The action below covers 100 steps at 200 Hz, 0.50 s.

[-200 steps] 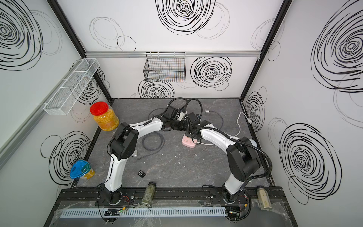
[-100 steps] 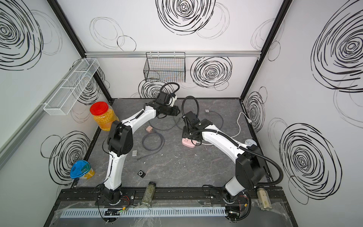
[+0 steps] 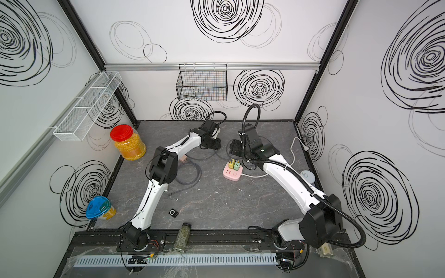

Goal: Charge mp3
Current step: Pick up the charging cable from the center of the board.

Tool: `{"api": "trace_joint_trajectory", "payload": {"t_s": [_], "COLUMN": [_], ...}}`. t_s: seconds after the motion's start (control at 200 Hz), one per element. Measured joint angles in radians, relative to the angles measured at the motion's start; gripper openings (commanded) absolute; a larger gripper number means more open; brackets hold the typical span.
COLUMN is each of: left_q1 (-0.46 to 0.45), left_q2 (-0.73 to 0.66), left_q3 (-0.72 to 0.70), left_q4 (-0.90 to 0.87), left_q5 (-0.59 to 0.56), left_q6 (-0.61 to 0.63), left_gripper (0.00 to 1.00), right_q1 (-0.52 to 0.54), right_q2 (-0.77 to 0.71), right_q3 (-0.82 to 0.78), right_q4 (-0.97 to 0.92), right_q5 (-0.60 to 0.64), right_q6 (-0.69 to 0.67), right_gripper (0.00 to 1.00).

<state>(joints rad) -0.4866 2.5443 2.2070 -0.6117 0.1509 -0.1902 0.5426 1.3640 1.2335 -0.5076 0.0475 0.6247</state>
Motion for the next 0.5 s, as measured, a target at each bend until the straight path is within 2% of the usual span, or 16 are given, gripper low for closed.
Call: {"api": "trace_joint_trajectory", "payload": {"t_s": [0.28, 0.5], "left_q1": [-0.03, -0.06], "left_q2": [0.008, 0.01], "left_q3": [0.002, 0.004], "left_q4": [-0.011, -0.02], "left_q5": [-0.014, -0.069], "left_q6": [0.009, 0.028], "left_gripper": [0.46, 0.25], "right_q1": [-0.032, -0.037], "right_q2": [-0.045, -0.045], "right_q3": [-0.072, -0.078], "right_q4": [0.053, 0.053], "right_q5": [-0.003, -0.005], "right_q6": [-0.005, -0.005], "right_gripper": [0.62, 0.62]}}
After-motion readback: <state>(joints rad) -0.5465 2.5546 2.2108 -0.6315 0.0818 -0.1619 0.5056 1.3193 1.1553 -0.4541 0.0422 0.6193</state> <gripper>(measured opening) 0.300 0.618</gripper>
